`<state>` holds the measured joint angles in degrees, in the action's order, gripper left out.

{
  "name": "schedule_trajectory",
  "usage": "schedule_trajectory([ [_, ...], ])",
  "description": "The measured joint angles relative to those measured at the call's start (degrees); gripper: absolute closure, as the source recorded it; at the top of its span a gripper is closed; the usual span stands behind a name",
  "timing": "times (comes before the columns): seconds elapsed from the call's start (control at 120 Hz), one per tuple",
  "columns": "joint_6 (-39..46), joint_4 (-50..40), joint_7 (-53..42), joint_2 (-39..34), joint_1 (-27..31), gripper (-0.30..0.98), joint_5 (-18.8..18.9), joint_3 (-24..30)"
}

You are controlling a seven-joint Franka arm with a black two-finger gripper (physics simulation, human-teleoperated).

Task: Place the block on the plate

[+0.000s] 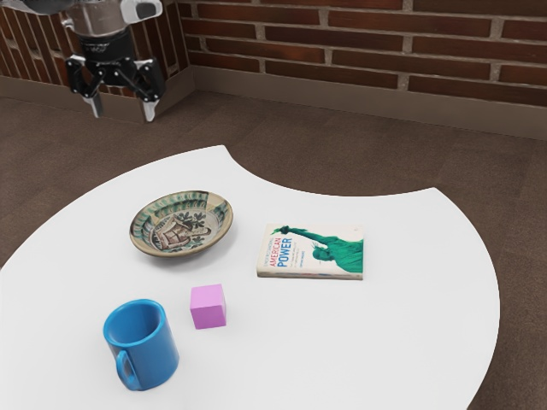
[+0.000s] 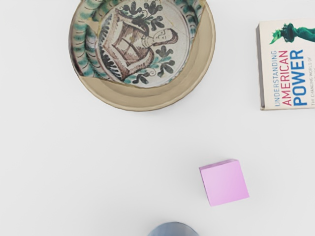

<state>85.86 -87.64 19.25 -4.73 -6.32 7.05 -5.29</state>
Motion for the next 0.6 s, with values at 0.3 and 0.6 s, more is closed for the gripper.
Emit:
schedule_trajectory([
  [0.3, 6.64, -12.89, 1.98, -0.03, -0.23, 0.0, -0.28, 0.02],
  [0.6, 21.91, -24.96, 7.85, 4.29, -2.01, 0.0, -5.09, 0.07],
])
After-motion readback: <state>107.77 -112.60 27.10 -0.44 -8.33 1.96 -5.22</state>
